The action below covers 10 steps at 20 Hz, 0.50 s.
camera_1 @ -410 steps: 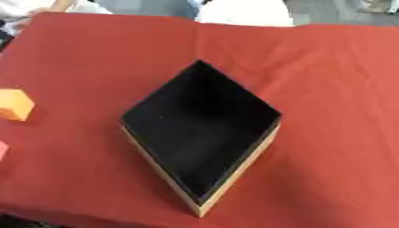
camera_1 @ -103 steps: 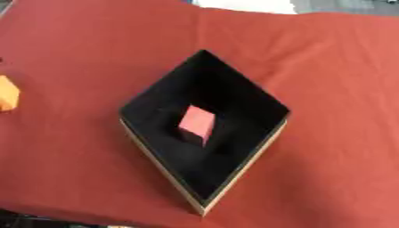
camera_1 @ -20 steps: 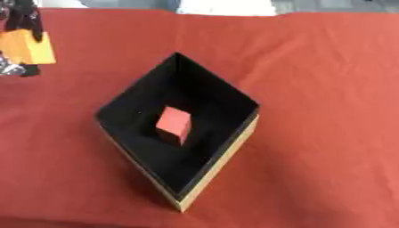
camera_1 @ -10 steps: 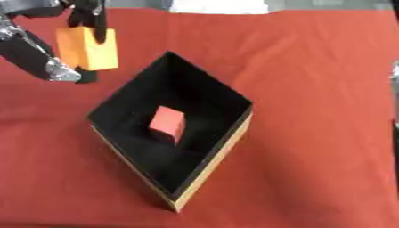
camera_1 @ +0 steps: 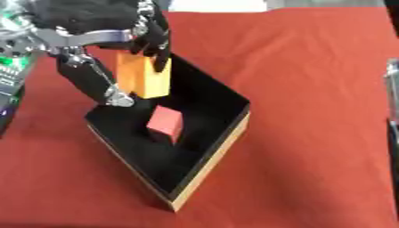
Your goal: Pick up objects on the table and place them in the box.
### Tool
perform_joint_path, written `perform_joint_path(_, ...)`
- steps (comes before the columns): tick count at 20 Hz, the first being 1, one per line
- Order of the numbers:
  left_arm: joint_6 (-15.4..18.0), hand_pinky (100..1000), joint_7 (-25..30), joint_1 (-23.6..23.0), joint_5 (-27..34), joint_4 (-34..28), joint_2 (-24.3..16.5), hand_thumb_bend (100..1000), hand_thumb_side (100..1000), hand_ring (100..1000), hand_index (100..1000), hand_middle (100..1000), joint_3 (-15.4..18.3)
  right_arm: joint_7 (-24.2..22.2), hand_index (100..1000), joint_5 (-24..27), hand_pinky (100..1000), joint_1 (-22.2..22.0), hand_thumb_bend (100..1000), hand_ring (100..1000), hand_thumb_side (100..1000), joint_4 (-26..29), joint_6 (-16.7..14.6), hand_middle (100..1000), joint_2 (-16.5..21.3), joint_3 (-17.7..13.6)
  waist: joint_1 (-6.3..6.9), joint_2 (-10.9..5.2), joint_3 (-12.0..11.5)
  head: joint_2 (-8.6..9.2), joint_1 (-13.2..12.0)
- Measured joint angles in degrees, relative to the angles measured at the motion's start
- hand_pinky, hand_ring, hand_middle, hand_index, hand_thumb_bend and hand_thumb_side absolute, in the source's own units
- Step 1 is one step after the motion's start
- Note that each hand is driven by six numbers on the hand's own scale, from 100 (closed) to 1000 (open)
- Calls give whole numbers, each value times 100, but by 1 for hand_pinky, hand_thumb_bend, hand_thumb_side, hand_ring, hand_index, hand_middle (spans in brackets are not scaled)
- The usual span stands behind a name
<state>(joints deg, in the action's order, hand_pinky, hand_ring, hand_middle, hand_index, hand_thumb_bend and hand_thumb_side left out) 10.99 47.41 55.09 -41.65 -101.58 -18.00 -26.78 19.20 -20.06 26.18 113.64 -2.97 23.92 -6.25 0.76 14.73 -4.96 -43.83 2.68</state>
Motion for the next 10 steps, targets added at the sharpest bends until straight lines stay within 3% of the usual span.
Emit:
perform_joint_path(5,79,220,-164,-15,-441,478,286,307,100,414,570,391,-56,1,812,9,818,0,100,697,687,0,1,627,0,17,2,42,37,0,-1)
perform_joint_path(7,107,279,-268,-59,-617,653,363,324,100,451,619,432,-74,2,812,15,818,-1,100,697,687,0,2,626,0,22,3,53,43,0,0)
perform_joint_path(8,124,384,-319,-84,-700,730,395,361,100,515,697,503,-91,3,812,25,818,-1,100,697,687,0,3,626,0,23,2,55,47,0,2)
perform_joint_path(9,153,429,-361,-114,-766,805,420,384,100,545,742,550,-100,4,812,35,818,-1,100,697,687,0,4,626,0,23,2,61,58,0,5)
perform_joint_path(10,187,540,-392,-138,-820,874,441,444,147,627,835,648,-121,7,812,45,818,-1,100,697,687,0,7,625,0,23,0,68,64,0,9)
